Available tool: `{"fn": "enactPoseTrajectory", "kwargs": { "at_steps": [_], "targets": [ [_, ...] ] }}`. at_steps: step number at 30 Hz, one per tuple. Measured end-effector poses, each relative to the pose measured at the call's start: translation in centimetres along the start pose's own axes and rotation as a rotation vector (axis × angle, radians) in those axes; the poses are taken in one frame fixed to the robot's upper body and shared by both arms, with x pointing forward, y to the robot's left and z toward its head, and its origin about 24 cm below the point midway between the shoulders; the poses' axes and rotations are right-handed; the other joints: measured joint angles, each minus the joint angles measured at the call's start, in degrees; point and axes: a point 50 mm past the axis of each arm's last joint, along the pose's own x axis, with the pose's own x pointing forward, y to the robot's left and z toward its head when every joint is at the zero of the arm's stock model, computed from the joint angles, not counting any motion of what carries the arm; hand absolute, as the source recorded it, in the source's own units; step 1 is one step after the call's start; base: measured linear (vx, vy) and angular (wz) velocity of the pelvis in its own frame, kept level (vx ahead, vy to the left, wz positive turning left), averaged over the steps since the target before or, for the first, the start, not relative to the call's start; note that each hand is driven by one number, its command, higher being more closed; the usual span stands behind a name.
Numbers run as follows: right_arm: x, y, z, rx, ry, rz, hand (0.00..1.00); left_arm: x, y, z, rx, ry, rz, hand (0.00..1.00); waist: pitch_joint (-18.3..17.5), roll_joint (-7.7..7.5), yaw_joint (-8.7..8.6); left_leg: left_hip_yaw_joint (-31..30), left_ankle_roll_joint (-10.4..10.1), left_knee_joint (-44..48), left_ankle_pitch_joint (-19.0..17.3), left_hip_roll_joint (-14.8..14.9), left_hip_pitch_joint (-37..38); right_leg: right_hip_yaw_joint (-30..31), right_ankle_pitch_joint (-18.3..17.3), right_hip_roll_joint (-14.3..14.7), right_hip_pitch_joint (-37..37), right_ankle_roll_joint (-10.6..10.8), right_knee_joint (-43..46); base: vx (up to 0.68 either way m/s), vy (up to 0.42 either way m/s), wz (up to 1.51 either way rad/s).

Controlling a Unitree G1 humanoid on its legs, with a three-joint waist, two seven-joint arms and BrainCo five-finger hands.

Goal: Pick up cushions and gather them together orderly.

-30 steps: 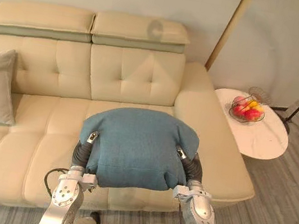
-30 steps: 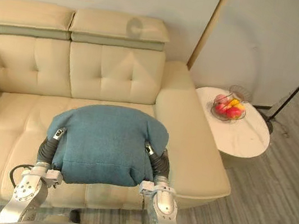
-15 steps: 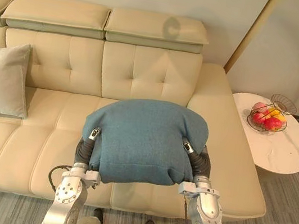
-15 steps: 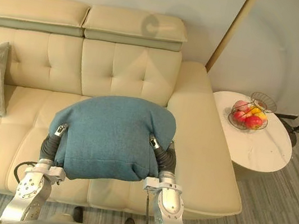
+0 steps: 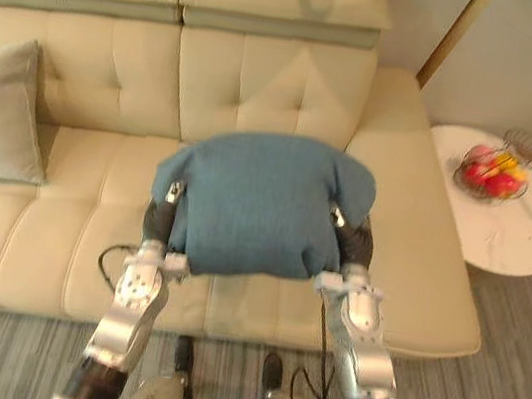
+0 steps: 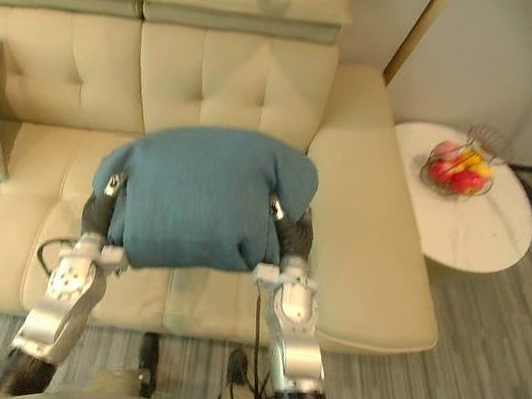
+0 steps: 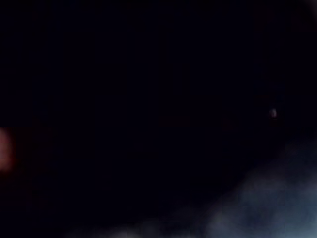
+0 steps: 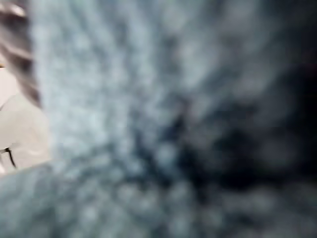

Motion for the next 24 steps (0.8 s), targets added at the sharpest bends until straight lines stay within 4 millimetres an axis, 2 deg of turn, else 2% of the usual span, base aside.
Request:
{"fn": "enactPoseTrajectory", "kwargs": {
  "at_steps": [2,4,5,6,7,8,9,10,11,12,13,14,18,19,20,24],
  "targets": [
    [2.0,0.7,2.2,0.006,-0.101,-0.043,1.00,2.4,-0.8,2.0,0.006,-0.086,0.008,1.00,0.7,0.39,0.29,-0.2,-0.3,1.0,0.1,0.0,-3.3,-0.1,-0.5,-0.2,-3.9,0.0,2.8,-0.15,-0.007,0.13],
    [4.6,1.3,5.7,-0.004,-0.256,-0.114,1.00,5.5,-2.4,5.4,0.005,-0.208,0.016,1.00,1.8,0.94,0.35,-1.3,-0.8,2.0,1.0,-0.2,-7.0,-0.7,-1.4,-0.7,-8.6,-0.2,6.7,-0.14,-0.028,0.21],
    [5.1,1.5,6.4,-0.003,-0.286,-0.125,1.00,6.1,-2.6,6.2,0.006,-0.236,0.014,1.00,2.2,0.96,0.34,-1.4,-0.8,1.9,1.3,-0.4,-7.4,-0.7,-1.7,-0.8,-9.4,-0.2,7.5,-0.15,-0.056,0.25],
    [7.1,1.9,9.6,-0.007,-0.406,-0.179,1.00,8.3,-3.8,9.5,0.015,-0.350,0.010,1.00,3.1,1.58,0.22,-1.8,-0.7,1.7,2.4,-0.5,-10.3,-0.7,-2.2,-1.1,-13.2,-0.2,9.8,-0.12,-0.053,0.20],
    [7.6,2.0,10.7,-0.008,-0.447,-0.195,1.00,8.9,-4.1,10.8,0.019,-0.389,0.010,1.00,3.6,1.73,0.31,-1.8,-0.8,1.4,2.6,-0.5,-11.2,-0.7,-2.3,-1.1,-14.3,-0.2,10.3,-0.12,-0.054,0.21],
    [8.5,2.3,12.6,-0.009,-0.514,-0.220,1.00,9.8,-4.6,13.0,0.033,-0.462,0.009,1.00,4.9,2.07,0.33,-1.8,-0.8,0.9,3.4,-0.5,-12.4,-0.7,-2.2,-1.2,-16.0,-0.2,11.0,-0.13,-0.046,0.08],
    [9.7,2.6,15.4,-0.011,-0.607,-0.261,1.00,10.8,-5.2,16.3,0.057,-0.570,0.016,1.00,6.6,2.66,0.41,-2.0,-1.0,-0.2,5.2,-0.4,-14.3,-0.7,-1.8,-1.1,-18.8,-0.4,11.8,-0.15,-0.046,0.06],
    [10.4,2.9,17.7,-0.016,-0.684,-0.310,1.00,11.3,-5.8,19.1,0.072,-0.657,0.032,1.00,7.8,3.13,0.61,-2.1,-1.1,-1.0,6.5,-0.3,-16.5,-0.7,-1.2,-0.9,-21.4,-0.4,12.1,-0.14,-0.041,0.02],
    [10.6,3.0,18.6,-0.015,-0.711,-0.327,1.00,11.4,-6.0,20.2,0.077,-0.690,0.039,1.00,8.4,3.28,0.72,-2.1,-1.0,-1.3,7.0,-0.3,-17.2,-0.7,-1.1,-0.9,-22.4,-0.5,12.2,-0.10,-0.029,0.03],
    [11.1,3.0,20.4,-0.017,-0.766,-0.381,1.00,11.6,-6.4,22.9,0.077,-0.769,0.066,1.00,9.5,3.59,0.78,-2.5,-0.6,-2.6,9.3,-0.4,-19.2,-0.8,-0.6,-0.9,-25.1,-0.6,13.0,-0.06,-0.028,0.05],
    [11.6,2.9,21.3,-0.014,-0.780,-0.414,0.00,11.8,-6.8,24.1,0.084,-0.801,0.077,0.00,10.4,3.79,0.77,-2.8,-0.6,-3.2,10.3,-0.4,-20.0,-0.9,-0.6,-0.8,-26.3,-0.6,13.4,-0.05,-0.048,0.12],
    [12.3,2.8,22.5,0.006,-0.788,-0.463,0.00,12.1,-7.5,25.9,0.099,-0.836,0.086,0.00,11.8,3.79,0.69,-3.3,-1.1,-4.1,11.5,-0.5,-21.1,-1.0,-0.6,-0.9,-28.0,-0.7,14.1,-0.02,-0.048,0.10],
    [13.9,2.4,24.6,0.045,-0.763,-0.543,0.00,13.1,-8.5,29.1,0.093,-0.849,0.122,0.00,12.8,3.99,0.66,-3.6,-2.3,-5.9,14.1,-0.5,-26.1,-1.4,-0.7,-1.0,-34.1,-0.9,15.7,-0.02,-0.065,0.12],
    [14.5,2.3,25.5,0.047,-0.754,-0.559,0.00,13.3,-9.0,30.1,0.092,-0.847,0.130,0.00,14.3,4.14,0.51,-3.9,-3.6,-5.9,15.5,-0.6,-27.7,-1.9,-0.7,-1.3,-35.4,-1.1,15.9,0.01,-0.054,0.27],
    [15.3,2.0,26.1,0.062,-0.721,-0.558,0.00,13.5,-9.3,30.9,0.099,-0.837,0.135,0.00,14.4,4.21,0.53,-4.6,-5.3,-5.9,16.7,-0.7,-30.3,-2.5,-0.4,-1.6,-37.7,-1.4,15.9,0.01,-0.054,0.24],
    [18.0,0.5,26.1,0.164,-0.540,-0.410,0.00,14.3,-10.1,31.7,0.122,-0.768,0.078,0.00,15.2,5.23,1.06,-4.7,-5.9,-6.0,15.7,0.2,-35.9,-4.5,-0.2,-1.3,-42.9,-1.8,16.5,0.03,-0.013,0.10]
  ]
}}
